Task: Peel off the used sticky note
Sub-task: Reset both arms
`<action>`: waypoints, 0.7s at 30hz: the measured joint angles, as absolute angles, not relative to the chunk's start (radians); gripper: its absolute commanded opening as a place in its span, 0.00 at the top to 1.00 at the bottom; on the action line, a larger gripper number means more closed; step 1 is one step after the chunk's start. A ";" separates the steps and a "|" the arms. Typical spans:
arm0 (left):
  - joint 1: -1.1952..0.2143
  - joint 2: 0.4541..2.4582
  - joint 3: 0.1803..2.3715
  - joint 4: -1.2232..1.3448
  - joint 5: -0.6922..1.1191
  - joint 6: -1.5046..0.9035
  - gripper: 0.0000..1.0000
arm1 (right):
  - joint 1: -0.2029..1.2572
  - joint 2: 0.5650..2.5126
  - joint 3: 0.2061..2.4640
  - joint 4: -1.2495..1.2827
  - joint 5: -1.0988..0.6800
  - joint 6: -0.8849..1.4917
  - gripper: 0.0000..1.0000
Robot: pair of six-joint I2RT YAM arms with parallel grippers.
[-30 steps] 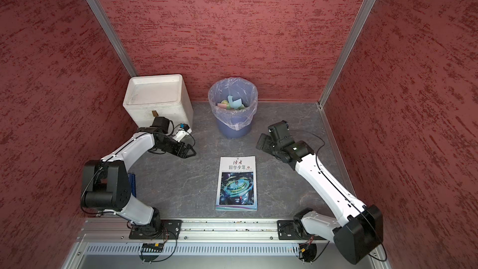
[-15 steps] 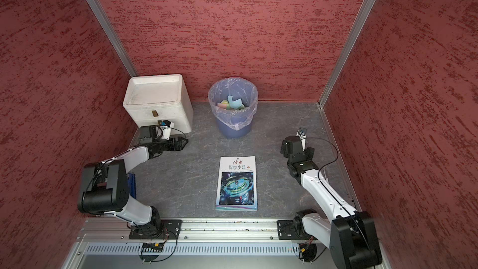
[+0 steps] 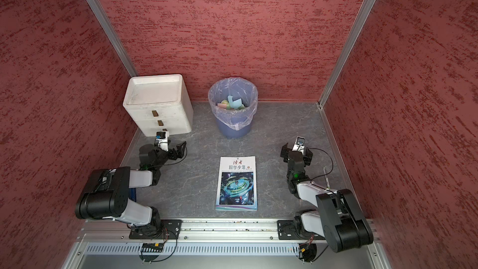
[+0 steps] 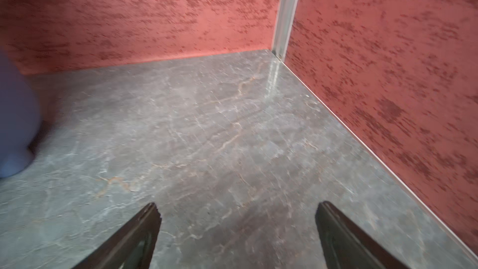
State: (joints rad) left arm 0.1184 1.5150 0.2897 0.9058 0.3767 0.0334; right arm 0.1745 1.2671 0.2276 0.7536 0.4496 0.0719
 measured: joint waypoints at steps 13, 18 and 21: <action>0.058 1.524 0.372 0.920 0.196 0.037 0.00 | 0.110 1.559 0.276 1.012 0.201 -0.052 0.02; 0.058 1.524 0.372 0.914 0.184 0.037 0.00 | 0.036 1.559 0.369 0.952 0.121 -0.026 0.01; 0.058 1.524 0.372 0.913 0.180 0.037 0.00 | 0.023 1.554 0.373 0.949 0.104 -0.017 0.02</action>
State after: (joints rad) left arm 0.0578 1.5242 0.3717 0.9127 0.1802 0.0372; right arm 0.0231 1.5539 0.3729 0.9485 0.1036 -0.0174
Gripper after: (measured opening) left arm 0.999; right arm 0.985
